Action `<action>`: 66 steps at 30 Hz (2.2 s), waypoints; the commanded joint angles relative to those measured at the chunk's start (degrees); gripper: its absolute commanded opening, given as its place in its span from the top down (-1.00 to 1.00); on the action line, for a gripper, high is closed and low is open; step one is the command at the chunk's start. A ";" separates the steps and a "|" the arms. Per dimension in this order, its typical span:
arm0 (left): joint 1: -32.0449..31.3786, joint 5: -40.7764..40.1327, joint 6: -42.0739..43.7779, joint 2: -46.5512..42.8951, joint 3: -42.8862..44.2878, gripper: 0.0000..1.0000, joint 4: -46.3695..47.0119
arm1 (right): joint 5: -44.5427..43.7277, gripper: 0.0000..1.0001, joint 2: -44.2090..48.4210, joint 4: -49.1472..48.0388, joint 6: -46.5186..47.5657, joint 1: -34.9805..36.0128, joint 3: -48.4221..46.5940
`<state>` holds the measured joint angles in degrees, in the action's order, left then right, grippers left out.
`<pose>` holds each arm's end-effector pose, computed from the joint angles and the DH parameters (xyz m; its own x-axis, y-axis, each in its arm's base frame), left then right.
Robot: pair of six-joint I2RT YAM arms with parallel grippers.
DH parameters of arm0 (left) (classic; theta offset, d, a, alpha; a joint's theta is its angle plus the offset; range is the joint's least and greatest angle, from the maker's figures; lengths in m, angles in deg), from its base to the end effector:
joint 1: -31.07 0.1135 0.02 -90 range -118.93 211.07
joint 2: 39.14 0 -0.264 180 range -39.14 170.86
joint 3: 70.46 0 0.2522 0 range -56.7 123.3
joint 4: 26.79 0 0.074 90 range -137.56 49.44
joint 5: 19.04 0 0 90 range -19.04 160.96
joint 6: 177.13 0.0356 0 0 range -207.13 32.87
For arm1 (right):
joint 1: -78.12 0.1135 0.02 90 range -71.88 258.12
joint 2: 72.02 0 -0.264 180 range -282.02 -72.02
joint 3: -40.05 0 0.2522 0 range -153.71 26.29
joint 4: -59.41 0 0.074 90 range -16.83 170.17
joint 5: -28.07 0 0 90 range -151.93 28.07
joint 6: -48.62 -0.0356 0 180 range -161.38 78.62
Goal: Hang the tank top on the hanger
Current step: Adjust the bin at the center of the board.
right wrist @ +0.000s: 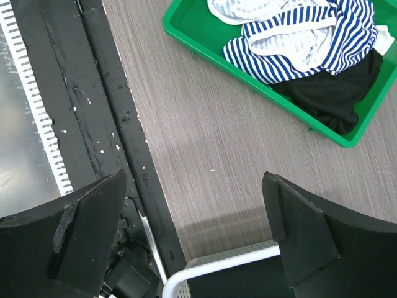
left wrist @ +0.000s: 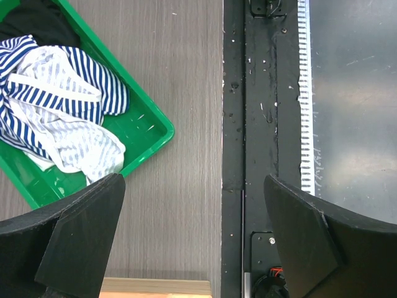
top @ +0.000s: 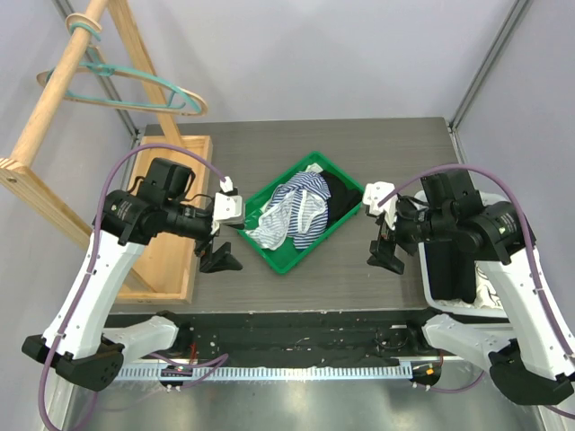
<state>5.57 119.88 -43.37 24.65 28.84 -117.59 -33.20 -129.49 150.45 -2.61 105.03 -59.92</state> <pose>0.1366 -0.0949 0.4168 -0.0723 0.5380 -0.8398 0.9973 0.0501 -0.0537 0.1114 0.0757 0.4276 -0.0948 -0.6639 -0.7418 -0.9492 0.2850 -0.1337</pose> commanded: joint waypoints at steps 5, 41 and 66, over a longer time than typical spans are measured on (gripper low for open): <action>-0.08 -0.85 -0.17 -0.16 0.33 -0.99 -5.58 | -0.87 -0.99 -1.14 -2.12 1.23 0.33 0.08; -0.17 -19.75 -16.00 5.20 -22.08 -1.00 30.89 | -47.62 -0.99 -29.43 -55.82 -15.29 -0.81 7.21; -0.08 -21.51 -17.66 5.12 -28.58 -0.99 36.69 | -48.24 -0.99 -61.88 -54.34 -17.93 -4.42 -14.07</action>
<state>5.57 98.09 -59.93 30.24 0.36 -83.49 -78.55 -190.37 96.59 -20.14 100.53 -70.55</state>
